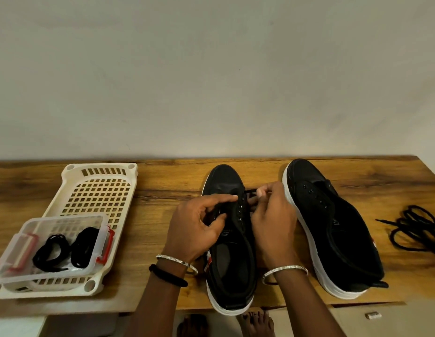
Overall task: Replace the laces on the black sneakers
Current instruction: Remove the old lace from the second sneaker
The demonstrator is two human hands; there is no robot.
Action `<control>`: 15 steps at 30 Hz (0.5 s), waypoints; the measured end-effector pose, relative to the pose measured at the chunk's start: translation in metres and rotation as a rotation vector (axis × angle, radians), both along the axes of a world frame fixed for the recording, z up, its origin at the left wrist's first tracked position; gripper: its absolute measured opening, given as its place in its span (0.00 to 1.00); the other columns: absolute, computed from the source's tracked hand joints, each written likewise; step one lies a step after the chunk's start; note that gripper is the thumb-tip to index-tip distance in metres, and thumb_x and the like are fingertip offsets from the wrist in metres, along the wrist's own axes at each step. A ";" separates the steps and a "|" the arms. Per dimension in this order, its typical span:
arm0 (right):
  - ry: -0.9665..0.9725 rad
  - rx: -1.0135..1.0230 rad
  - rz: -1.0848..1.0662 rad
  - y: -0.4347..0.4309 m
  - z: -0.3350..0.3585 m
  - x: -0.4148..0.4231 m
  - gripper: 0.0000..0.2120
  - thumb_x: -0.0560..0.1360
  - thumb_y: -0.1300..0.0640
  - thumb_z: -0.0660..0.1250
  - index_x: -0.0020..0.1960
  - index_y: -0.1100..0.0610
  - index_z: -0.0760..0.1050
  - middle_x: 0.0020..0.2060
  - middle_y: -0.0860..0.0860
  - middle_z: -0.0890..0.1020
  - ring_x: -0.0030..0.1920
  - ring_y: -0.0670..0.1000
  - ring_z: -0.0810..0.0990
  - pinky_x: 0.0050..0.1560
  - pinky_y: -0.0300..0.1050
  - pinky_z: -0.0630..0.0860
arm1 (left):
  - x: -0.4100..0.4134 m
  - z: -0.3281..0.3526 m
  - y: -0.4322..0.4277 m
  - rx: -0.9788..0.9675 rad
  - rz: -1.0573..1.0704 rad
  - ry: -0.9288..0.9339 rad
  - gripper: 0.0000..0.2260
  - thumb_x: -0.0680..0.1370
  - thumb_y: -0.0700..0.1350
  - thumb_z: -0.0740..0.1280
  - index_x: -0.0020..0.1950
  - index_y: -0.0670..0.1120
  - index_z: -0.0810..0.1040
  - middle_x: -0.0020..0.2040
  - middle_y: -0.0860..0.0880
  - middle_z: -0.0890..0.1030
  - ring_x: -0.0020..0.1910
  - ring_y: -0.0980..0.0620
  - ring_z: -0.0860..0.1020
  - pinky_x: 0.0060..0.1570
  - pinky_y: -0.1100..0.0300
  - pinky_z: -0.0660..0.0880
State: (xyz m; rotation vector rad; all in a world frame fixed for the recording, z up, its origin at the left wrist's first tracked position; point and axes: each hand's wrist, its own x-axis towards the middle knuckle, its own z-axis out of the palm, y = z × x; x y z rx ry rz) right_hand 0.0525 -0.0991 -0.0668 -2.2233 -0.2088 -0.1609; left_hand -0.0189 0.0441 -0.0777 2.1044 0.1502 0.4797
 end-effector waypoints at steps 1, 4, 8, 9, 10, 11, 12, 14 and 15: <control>0.031 0.051 -0.018 -0.002 0.000 0.001 0.06 0.82 0.63 0.60 0.50 0.53 0.69 0.35 0.41 0.79 0.39 0.47 0.81 0.44 0.58 0.79 | 0.000 0.001 0.000 0.010 -0.005 -0.003 0.18 0.72 0.47 0.71 0.61 0.59 0.82 0.49 0.59 0.85 0.45 0.57 0.83 0.45 0.55 0.81; 0.107 0.108 0.003 -0.006 -0.001 0.005 0.08 0.82 0.64 0.59 0.49 0.51 0.69 0.35 0.43 0.81 0.40 0.45 0.82 0.47 0.59 0.80 | -0.001 0.008 -0.005 0.115 0.013 -0.007 0.20 0.72 0.43 0.74 0.61 0.60 0.82 0.42 0.63 0.82 0.35 0.66 0.75 0.37 0.73 0.68; 0.238 0.198 0.123 -0.009 -0.008 0.012 0.06 0.83 0.54 0.60 0.48 0.46 0.71 0.41 0.45 0.85 0.45 0.48 0.85 0.50 0.61 0.81 | 0.000 0.014 -0.011 0.261 0.028 0.022 0.17 0.73 0.46 0.71 0.57 0.63 0.83 0.34 0.60 0.73 0.33 0.60 0.72 0.33 0.71 0.63; 0.253 0.241 0.127 -0.010 -0.008 0.012 0.06 0.83 0.54 0.60 0.48 0.48 0.72 0.41 0.46 0.86 0.45 0.48 0.85 0.51 0.61 0.81 | 0.000 0.014 -0.011 0.280 0.037 0.037 0.16 0.72 0.44 0.72 0.55 0.62 0.83 0.35 0.60 0.74 0.34 0.60 0.73 0.33 0.70 0.63; 0.267 0.287 0.118 -0.010 -0.007 0.012 0.05 0.84 0.54 0.60 0.49 0.50 0.72 0.42 0.47 0.86 0.44 0.47 0.86 0.50 0.59 0.82 | 0.000 0.014 -0.012 0.297 0.046 0.054 0.16 0.72 0.42 0.72 0.54 0.62 0.84 0.36 0.60 0.75 0.34 0.60 0.73 0.33 0.71 0.63; 0.277 0.337 0.100 -0.009 -0.006 0.011 0.05 0.84 0.55 0.59 0.50 0.53 0.73 0.43 0.48 0.86 0.42 0.46 0.86 0.49 0.56 0.83 | 0.001 0.014 -0.013 0.313 0.054 0.068 0.16 0.72 0.40 0.72 0.53 0.61 0.84 0.36 0.60 0.75 0.35 0.61 0.74 0.33 0.71 0.63; 0.287 0.394 0.073 -0.008 -0.003 0.011 0.06 0.84 0.56 0.59 0.51 0.55 0.72 0.44 0.50 0.86 0.41 0.46 0.86 0.47 0.52 0.84 | 0.001 0.014 -0.013 0.328 0.059 0.080 0.17 0.72 0.39 0.72 0.52 0.61 0.84 0.36 0.60 0.76 0.35 0.60 0.74 0.33 0.71 0.64; 0.330 0.549 -0.003 -0.007 0.002 0.010 0.06 0.85 0.58 0.58 0.51 0.57 0.72 0.47 0.54 0.85 0.41 0.45 0.86 0.43 0.44 0.83 | 0.002 0.015 -0.014 0.349 0.069 0.107 0.17 0.72 0.38 0.72 0.52 0.61 0.84 0.37 0.60 0.76 0.35 0.60 0.75 0.33 0.71 0.64; 0.359 0.640 -0.040 -0.007 0.004 0.011 0.07 0.85 0.58 0.57 0.51 0.57 0.72 0.48 0.55 0.84 0.42 0.45 0.86 0.43 0.43 0.82 | 0.002 0.015 -0.014 0.353 0.077 0.116 0.17 0.72 0.38 0.72 0.52 0.61 0.84 0.37 0.61 0.76 0.34 0.59 0.75 0.32 0.71 0.64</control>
